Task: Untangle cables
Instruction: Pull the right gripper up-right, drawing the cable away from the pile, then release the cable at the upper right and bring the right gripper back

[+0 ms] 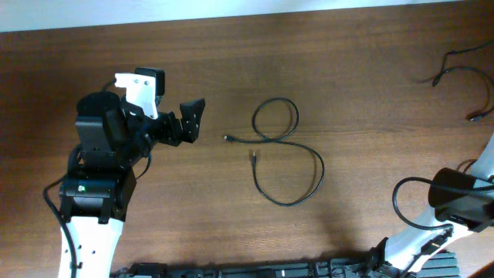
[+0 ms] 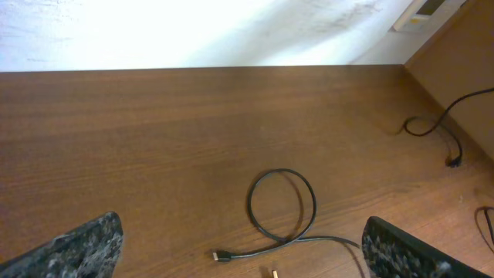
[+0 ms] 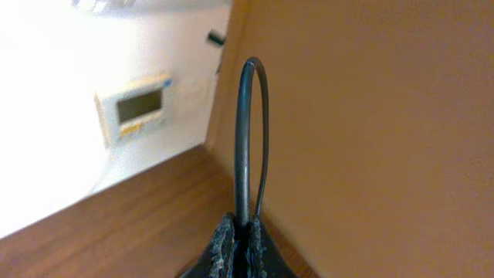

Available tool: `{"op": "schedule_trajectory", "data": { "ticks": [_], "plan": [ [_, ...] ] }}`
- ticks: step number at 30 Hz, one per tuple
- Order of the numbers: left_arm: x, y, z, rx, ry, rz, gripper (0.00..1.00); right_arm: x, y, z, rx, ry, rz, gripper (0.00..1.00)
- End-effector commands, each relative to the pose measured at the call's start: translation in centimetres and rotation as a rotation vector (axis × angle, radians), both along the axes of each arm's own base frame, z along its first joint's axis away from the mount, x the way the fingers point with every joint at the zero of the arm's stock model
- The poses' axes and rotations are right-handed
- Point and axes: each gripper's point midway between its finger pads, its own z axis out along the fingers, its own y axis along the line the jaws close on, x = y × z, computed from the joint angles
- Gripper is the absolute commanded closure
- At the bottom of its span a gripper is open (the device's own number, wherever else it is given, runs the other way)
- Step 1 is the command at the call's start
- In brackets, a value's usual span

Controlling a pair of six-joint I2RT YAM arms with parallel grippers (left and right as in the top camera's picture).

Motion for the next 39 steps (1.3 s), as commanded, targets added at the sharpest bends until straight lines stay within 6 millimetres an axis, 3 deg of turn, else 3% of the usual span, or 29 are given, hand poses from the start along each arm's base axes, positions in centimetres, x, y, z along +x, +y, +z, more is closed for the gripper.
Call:
{"op": "schedule_trajectory", "data": {
  "ticks": [1, 9, 12, 17, 24, 28, 29, 30, 32, 37, 39],
  "plan": [
    [0.0, 0.2, 0.2, -0.001, -0.004, 0.013, 0.01, 0.5, 0.3, -3.2, 0.058, 0.053, 0.022, 0.96],
    [0.0, 0.3, 0.2, -0.001, -0.004, 0.013, 0.01, 1.6, 1.4, -11.8, 0.202, 0.198, 0.124, 0.96],
    [0.0, 0.2, 0.2, -0.001, -0.004, 0.013, 0.01, 1.8, 2.1, -14.2, 0.283, 0.209, 0.182, 0.96],
    [0.0, 0.2, 0.2, -0.001, -0.004, 0.013, 0.01, 1.4, 2.5, -16.9, 0.404, 0.211, 0.255, 0.96],
    [0.0, 0.2, 0.2, -0.001, -0.004, 0.013, 0.01, -1.3, -0.3, -19.9, 0.469, 0.252, 0.183, 0.96],
    [0.0, 0.2, 0.2, -0.001, -0.004, 0.013, 0.01, -2.9, -1.3, -22.1, 0.514, 0.281, 0.149, 0.66],
    [0.0, 0.2, 0.2, -0.001, -0.004, 0.013, 0.01, -3.3, -1.5, -22.6, 0.523, 0.290, 0.141, 0.56],
    [0.0, 0.2, 0.2, -0.001, -0.004, 0.013, 0.01, -3.8, -1.6, -23.4, 0.536, 0.303, 0.131, 0.35],
    [0.0, 0.2, 0.2, -0.001, -0.004, 0.013, 0.01, -4.4, -1.8, -24.3, 0.553, 0.319, 0.119, 0.16],
    [0.0, 0.2, 0.2, -0.001, -0.004, 0.013, 0.01, -4.8, -1.5, -25.0, 0.573, 0.337, 0.116, 0.02],
    [0.0, 0.2, 0.2, -0.001, -0.004, 0.013, 0.01, -4.6, -0.8, -25.1, 0.600, 0.333, 0.145, 0.01]
  ]
}}
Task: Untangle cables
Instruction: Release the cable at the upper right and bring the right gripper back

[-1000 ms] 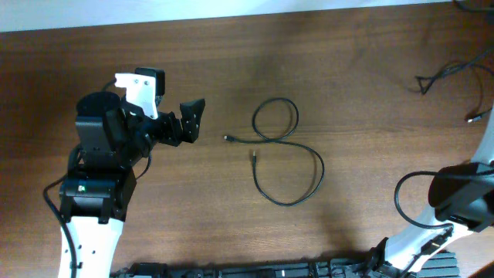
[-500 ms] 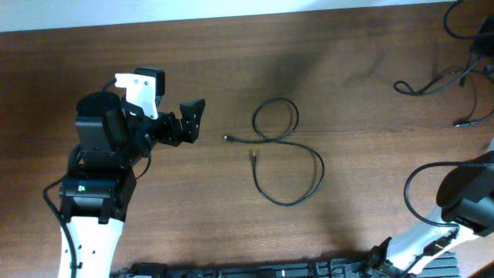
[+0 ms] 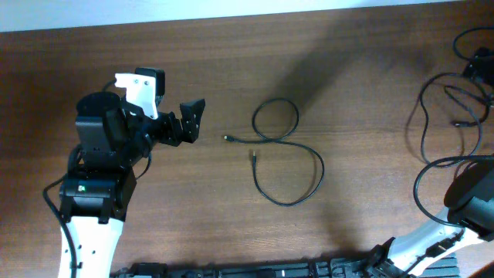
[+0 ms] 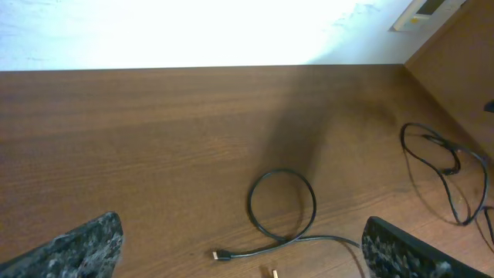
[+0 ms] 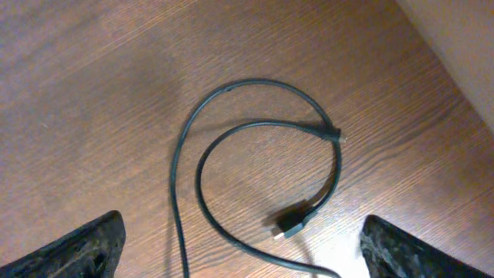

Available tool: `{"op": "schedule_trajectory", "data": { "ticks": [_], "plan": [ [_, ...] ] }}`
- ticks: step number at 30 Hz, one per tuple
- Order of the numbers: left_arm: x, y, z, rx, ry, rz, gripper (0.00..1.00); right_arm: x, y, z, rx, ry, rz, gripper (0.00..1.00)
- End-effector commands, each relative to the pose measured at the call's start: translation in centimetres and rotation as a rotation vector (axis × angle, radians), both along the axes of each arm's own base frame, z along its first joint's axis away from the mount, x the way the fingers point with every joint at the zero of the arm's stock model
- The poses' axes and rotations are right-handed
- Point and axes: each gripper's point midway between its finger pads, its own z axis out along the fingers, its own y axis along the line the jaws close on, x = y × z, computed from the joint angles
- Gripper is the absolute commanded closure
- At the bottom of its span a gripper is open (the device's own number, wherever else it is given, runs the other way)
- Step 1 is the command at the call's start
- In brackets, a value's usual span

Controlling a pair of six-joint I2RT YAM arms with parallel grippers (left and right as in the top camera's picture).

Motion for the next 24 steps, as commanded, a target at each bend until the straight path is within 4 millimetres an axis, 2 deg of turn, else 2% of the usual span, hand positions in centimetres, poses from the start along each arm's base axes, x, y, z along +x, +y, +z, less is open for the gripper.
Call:
{"op": "schedule_trajectory", "data": {
  "ticks": [1, 3, 6, 8, 10, 18, 24],
  "plan": [
    [0.0, 0.2, 0.2, -0.002, -0.006, 0.013, 0.01, 0.2, 1.4, -0.1, 0.068, -0.021, 0.042, 0.01],
    [0.0, 0.2, 0.2, -0.002, -0.006, 0.013, 0.01, 0.5, 2.9, -0.2, 0.133, -0.042, 0.096, 0.01],
    [0.0, 0.2, 0.2, -0.002, -0.006, 0.013, 0.01, 0.8, 7.4, 0.0, 0.347, -0.097, 0.206, 0.01],
    [0.0, 0.2, 0.2, -0.002, -0.006, 0.013, 0.01, 0.7, 10.8, 0.8, 0.493, -0.141, 0.318, 0.01],
    [0.0, 0.2, 0.2, -0.002, -0.006, 0.013, 0.01, 0.4, 13.3, 1.6, 0.588, -0.172, 0.413, 0.01],
    [0.0, 0.2, 0.2, -0.002, -0.006, 0.013, 0.01, -1.9, 18.7, 0.7, 0.660, -0.033, 0.563, 0.01],
    [0.0, 0.2, 0.2, -0.002, -0.006, 0.013, 0.01, -3.1, 22.1, -1.3, 0.572, 0.181, 0.627, 0.01]
  ]
}}
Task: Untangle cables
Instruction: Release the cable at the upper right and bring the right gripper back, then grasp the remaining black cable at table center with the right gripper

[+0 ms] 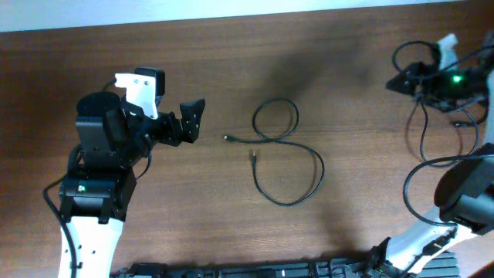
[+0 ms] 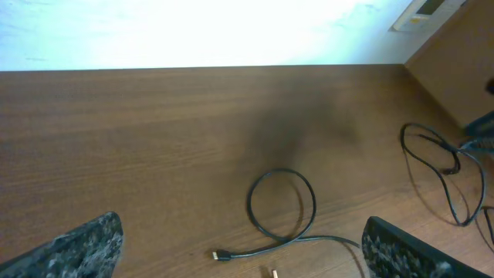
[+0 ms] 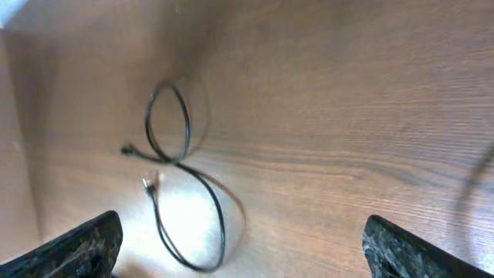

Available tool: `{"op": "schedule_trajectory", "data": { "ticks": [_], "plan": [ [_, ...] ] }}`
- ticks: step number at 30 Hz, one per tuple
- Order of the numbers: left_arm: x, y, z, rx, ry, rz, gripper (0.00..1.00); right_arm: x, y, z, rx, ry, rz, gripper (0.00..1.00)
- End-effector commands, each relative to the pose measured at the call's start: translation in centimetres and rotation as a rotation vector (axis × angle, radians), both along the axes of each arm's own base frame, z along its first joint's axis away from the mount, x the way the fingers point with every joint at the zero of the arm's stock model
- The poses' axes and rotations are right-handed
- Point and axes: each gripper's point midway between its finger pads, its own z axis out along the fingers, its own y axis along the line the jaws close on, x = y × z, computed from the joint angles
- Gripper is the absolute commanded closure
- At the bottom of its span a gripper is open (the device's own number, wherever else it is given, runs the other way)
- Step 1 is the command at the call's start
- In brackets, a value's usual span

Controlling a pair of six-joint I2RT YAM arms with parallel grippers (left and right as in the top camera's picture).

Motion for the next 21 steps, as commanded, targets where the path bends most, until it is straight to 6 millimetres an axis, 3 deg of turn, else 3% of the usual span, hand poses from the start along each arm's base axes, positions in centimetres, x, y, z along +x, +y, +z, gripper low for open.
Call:
{"op": "schedule_trajectory", "data": {
  "ticks": [1, 7, 12, 16, 21],
  "plan": [
    [0.0, 0.3, 0.2, -0.002, -0.006, 0.013, 0.01, -0.6, 2.1, -1.0, -0.095, 0.049, 0.107, 0.01],
    [0.0, 0.3, 0.2, -0.002, -0.006, 0.013, 0.01, -1.2, 7.3, -2.2, -0.102, 0.095, 0.250, 0.01],
    [0.0, 0.3, 0.2, -0.002, -0.006, 0.013, 0.01, -3.9, 11.2, -6.7, -0.115, 0.203, 0.370, 0.01],
    [0.0, 0.3, 0.2, -0.002, -0.006, 0.013, 0.01, -6.3, 13.3, -8.7, -0.068, 0.273, 0.417, 0.01],
    [0.0, 0.3, 0.2, -0.002, -0.006, 0.013, 0.01, -7.5, 15.1, -9.8, -0.026, 0.294, 0.452, 0.00]
  ]
}}
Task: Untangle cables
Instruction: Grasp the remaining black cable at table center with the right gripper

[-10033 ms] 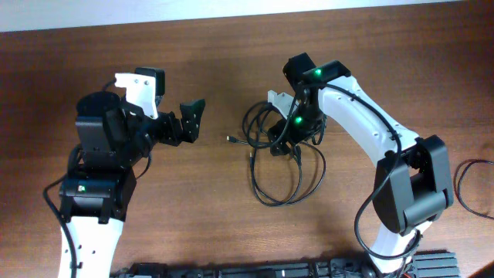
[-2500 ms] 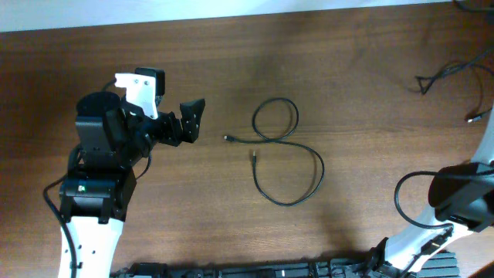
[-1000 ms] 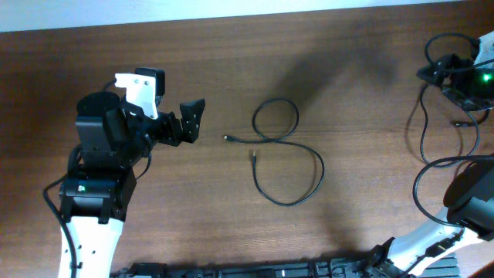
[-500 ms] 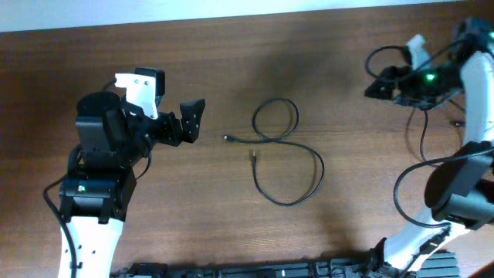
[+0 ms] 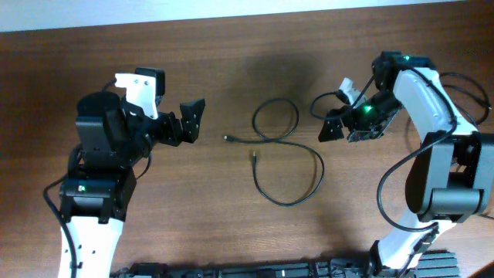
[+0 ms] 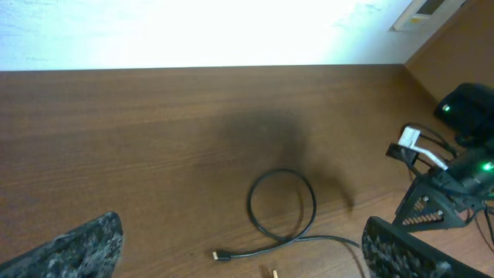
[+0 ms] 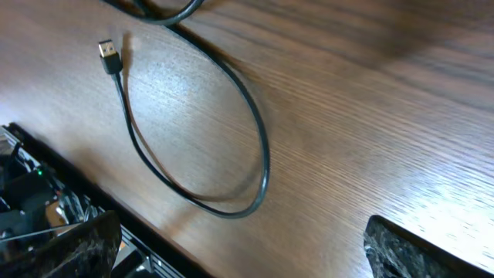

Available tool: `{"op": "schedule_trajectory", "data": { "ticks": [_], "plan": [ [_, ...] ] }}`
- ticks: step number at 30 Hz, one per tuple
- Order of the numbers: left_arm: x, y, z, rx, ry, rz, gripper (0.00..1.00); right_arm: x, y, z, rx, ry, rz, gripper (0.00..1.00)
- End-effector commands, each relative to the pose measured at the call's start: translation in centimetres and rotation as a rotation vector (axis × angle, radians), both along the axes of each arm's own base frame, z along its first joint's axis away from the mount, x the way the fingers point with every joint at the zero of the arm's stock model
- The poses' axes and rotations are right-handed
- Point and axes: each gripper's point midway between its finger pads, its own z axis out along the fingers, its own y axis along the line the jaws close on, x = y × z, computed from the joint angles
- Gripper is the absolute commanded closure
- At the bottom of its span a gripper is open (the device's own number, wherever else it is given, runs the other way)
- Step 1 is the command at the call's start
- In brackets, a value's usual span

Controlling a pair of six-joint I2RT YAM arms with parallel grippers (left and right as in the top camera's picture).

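A black cable (image 5: 287, 142) lies mid-table in an S shape: a small loop (image 6: 282, 202) at the back and a larger open loop (image 7: 231, 139) nearer the front, crossing itself once. Its two plugs (image 5: 228, 138) (image 7: 108, 54) lie close together on the left. My right gripper (image 5: 325, 116) is open just right of the small loop, holding nothing; the left wrist view shows it too (image 6: 432, 202). My left gripper (image 5: 193, 120) stands open to the left of the cable, well apart from it.
Part of a second black cable (image 5: 471, 85) shows at the far right behind my right arm. The table's back edge (image 6: 201, 68) meets a white wall. Dark equipment (image 7: 31, 208) sits along the front edge.
My right gripper has moved from the table's back right corner to just right of the centre cable's small loop, still open. The left arm and the centre cable have not moved.
First my right gripper was shut on a black cable, off the table's right side. Then it stood open above that cable lying at the far right. Then it hung over the back right corner, and now it is beside the centre cable. The left arm stayed put.
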Motion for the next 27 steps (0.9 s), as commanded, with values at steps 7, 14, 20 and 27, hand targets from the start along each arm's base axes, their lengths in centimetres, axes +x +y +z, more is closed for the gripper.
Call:
{"op": "schedule_trajectory", "data": {
  "ticks": [7, 14, 20, 27],
  "plan": [
    [0.0, 0.2, 0.2, -0.002, -0.006, 0.013, 0.01, -1.7, 4.3, -2.9, 0.099, -0.018, 0.072, 0.00],
    [0.0, 0.2, 0.2, -0.002, -0.006, 0.013, 0.01, -2.3, 4.8, -5.2, 0.090, -0.034, 0.072, 0.00],
    [0.0, 0.2, 0.2, -0.002, -0.006, 0.013, 0.01, -2.8, 4.9, -6.2, 0.088, -0.022, 0.050, 0.18],
    [0.0, 0.2, 0.2, -0.002, -0.006, 0.013, 0.01, -3.9, 5.0, -7.1, 0.102, -0.004, 0.046, 0.35]
  ]
}}
